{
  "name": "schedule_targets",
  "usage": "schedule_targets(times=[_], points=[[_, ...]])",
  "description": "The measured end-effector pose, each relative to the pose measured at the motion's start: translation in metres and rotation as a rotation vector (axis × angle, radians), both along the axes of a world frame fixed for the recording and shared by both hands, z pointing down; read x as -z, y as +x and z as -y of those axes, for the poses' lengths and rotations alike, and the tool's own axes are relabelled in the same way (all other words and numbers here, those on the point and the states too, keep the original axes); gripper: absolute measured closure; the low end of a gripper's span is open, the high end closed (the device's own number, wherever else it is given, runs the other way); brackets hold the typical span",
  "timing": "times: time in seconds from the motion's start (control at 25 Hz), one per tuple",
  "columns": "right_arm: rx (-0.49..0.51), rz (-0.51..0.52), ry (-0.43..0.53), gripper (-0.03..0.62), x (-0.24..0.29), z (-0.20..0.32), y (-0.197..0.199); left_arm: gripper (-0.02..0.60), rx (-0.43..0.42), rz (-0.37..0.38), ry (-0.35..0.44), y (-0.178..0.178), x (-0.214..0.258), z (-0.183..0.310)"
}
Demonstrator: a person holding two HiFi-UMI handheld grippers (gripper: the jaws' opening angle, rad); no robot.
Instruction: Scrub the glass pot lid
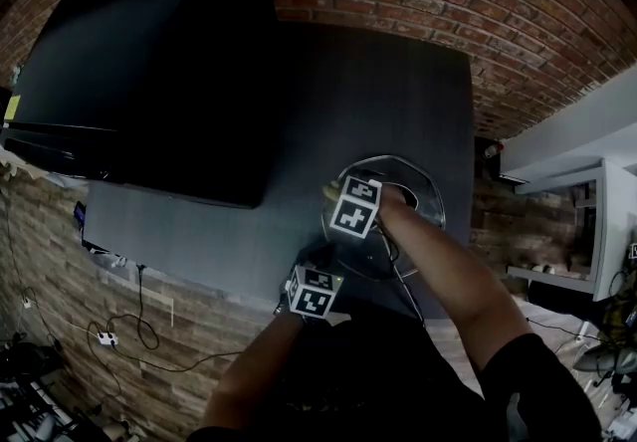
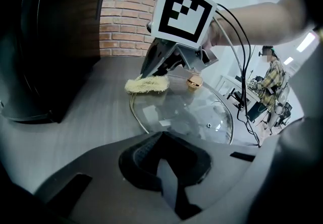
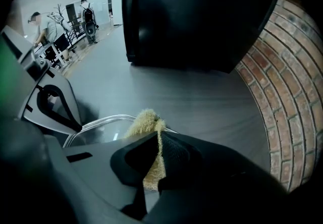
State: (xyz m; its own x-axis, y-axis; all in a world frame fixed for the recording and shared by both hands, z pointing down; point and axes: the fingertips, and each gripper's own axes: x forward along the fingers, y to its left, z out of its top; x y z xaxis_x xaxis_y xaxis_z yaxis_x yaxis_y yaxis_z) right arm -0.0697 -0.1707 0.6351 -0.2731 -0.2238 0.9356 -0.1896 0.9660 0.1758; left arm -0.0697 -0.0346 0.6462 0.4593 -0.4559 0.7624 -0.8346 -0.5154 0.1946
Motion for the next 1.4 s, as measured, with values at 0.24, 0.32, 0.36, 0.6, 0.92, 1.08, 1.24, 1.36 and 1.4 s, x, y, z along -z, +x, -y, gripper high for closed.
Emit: schedule_targets(times=[0.24, 0.32, 0.36, 0.6, 0.92, 1.08, 1.24, 1.36, 1.4], points=[[-0.118, 0.032, 0.007, 0.569, 0.004, 0.024, 0.027, 0.549, 0.005, 0.004, 0.002, 0.001, 0.0, 0.0], [-0.155, 0.039, 0.012, 0.569, 0.004, 0.032, 0.037, 0.549, 0.005, 0.005, 0.002, 0.0, 0.001, 0.0], [-0.174, 0.042, 0.014, 0.569, 0.004, 0.036, 0.042, 0.549, 0.005, 0.007, 0.002, 0.0, 0.0, 0.0], [-0.307, 0.053, 0.026, 0.569, 0.005, 0.055, 0.082, 0.549, 0.002, 0.015, 0.002, -0.002, 0.0, 0.0], [-0.473, 0.046, 0.043, 0.569, 0.002, 0.065, 0.142, 0.549, 0.0, 0.014, -0.008, -0.003, -0.002, 0.001], [-0.549, 0.038, 0.042, 0.569, 0.0, 0.059, 0.175, 0.549, 0.001, 0.012, 0.003, -0.004, -0.001, 0.002], [-0.604, 0.028, 0.039, 0.569, -0.002, 0.049, 0.205, 0.549, 0.009, 0.009, 0.003, -0.004, -0.004, 0.004], [-0.643, 0.029, 0.034, 0.569, -0.003, 0.039, 0.222, 0.549, 0.01, 0.005, 0.002, -0.004, -0.002, 0.005], [-0.655, 0.03, 0.031, 0.569, -0.004, 0.035, 0.227, 0.549, 0.011, 0.005, -0.002, -0.004, 0.0, 0.005]])
